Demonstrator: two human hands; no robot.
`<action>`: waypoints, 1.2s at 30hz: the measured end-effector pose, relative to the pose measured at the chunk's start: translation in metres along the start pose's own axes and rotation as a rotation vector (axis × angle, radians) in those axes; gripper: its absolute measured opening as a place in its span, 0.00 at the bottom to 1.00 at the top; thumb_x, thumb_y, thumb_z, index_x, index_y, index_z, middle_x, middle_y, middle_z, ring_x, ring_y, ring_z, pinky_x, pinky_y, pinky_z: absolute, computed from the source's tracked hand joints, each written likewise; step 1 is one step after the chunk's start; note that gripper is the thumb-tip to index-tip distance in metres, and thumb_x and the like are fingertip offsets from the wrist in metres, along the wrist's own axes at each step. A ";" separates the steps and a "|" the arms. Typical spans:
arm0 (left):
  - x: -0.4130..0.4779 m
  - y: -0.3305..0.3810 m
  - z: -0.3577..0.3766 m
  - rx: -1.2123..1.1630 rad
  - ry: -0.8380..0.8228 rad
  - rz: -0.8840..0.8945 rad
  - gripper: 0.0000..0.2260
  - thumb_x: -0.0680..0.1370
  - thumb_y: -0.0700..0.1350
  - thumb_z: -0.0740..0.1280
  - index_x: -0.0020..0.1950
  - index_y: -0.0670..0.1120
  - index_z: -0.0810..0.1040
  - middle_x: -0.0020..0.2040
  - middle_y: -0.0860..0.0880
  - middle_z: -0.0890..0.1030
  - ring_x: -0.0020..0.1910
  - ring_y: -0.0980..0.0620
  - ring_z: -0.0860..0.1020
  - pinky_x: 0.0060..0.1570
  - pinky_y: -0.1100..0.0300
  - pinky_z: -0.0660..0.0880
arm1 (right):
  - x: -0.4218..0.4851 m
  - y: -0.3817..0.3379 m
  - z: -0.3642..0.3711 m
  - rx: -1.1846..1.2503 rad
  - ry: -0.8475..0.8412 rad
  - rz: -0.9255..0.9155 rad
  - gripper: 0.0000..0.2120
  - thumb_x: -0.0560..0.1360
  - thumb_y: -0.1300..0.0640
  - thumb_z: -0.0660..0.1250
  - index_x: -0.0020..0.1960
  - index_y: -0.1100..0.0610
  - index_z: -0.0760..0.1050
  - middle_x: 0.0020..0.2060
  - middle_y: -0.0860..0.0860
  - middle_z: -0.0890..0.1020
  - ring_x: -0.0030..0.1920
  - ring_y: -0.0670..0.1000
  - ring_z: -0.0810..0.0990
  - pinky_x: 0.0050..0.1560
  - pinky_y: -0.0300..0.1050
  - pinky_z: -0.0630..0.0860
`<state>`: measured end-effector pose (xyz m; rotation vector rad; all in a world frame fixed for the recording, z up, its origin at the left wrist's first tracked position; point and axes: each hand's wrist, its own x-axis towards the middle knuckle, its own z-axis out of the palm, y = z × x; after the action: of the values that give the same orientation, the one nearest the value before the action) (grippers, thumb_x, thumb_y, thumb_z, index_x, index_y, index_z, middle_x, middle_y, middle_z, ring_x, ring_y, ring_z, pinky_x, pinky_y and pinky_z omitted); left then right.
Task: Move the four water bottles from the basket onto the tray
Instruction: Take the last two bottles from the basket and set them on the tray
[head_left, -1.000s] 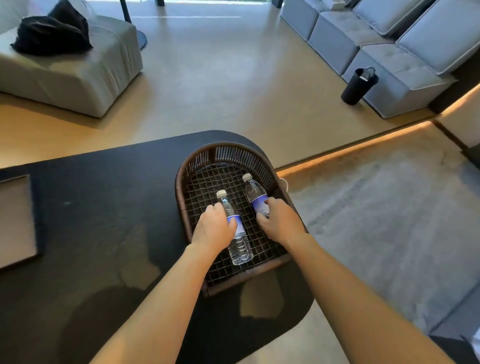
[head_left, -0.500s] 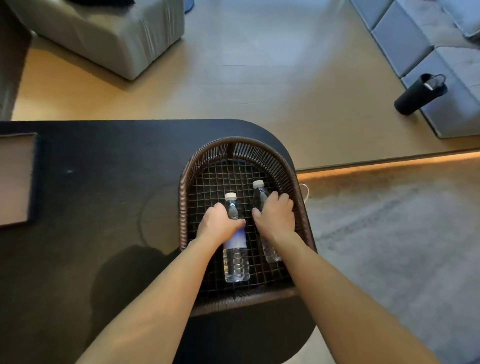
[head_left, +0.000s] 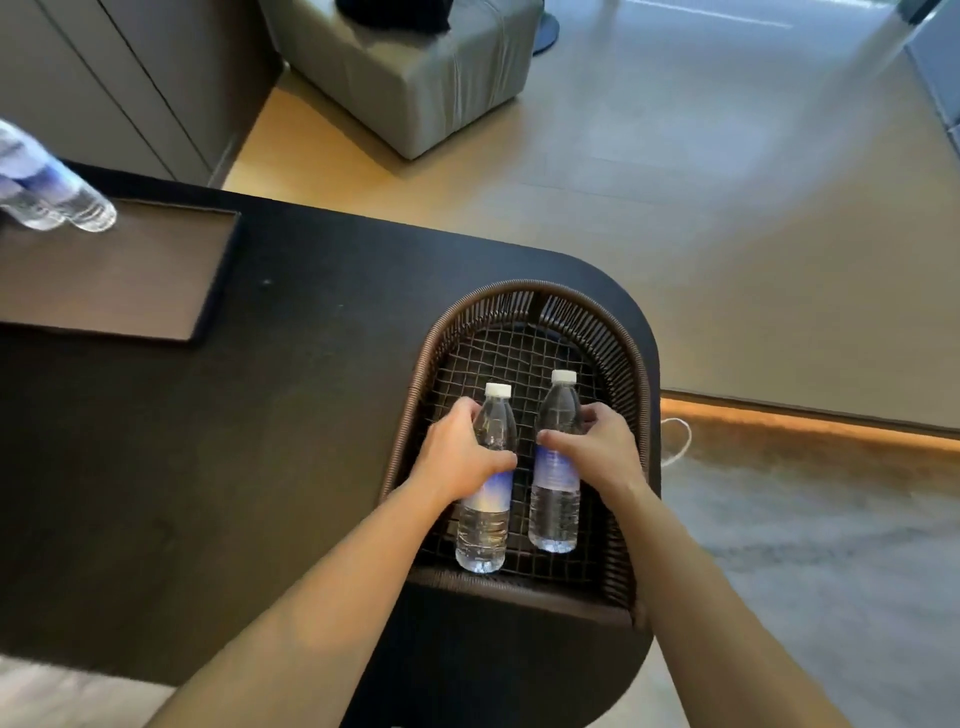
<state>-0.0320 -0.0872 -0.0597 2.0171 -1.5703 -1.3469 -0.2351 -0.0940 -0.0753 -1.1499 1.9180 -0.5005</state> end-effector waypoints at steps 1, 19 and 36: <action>-0.008 0.000 -0.001 -0.010 0.021 0.021 0.25 0.66 0.53 0.81 0.57 0.52 0.73 0.49 0.53 0.82 0.48 0.52 0.81 0.48 0.51 0.79 | -0.008 0.001 -0.004 0.015 0.000 -0.036 0.21 0.64 0.49 0.83 0.52 0.48 0.77 0.45 0.46 0.85 0.45 0.46 0.84 0.47 0.48 0.82; -0.125 -0.019 -0.093 -0.237 0.458 0.372 0.26 0.66 0.57 0.79 0.58 0.74 0.73 0.53 0.69 0.81 0.55 0.66 0.80 0.50 0.70 0.77 | -0.136 -0.072 -0.004 0.144 0.104 -0.636 0.34 0.69 0.56 0.83 0.69 0.44 0.71 0.63 0.38 0.79 0.62 0.40 0.80 0.58 0.35 0.79; -0.152 -0.171 -0.312 -0.220 0.645 0.484 0.30 0.68 0.48 0.83 0.68 0.53 0.77 0.58 0.56 0.83 0.56 0.58 0.81 0.55 0.62 0.79 | -0.220 -0.241 0.211 0.119 0.057 -0.734 0.31 0.70 0.52 0.81 0.70 0.47 0.72 0.64 0.42 0.80 0.63 0.45 0.80 0.61 0.39 0.78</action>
<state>0.3190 0.0090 0.0706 1.5654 -1.3910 -0.5738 0.1176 -0.0102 0.0643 -1.7618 1.4373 -1.0266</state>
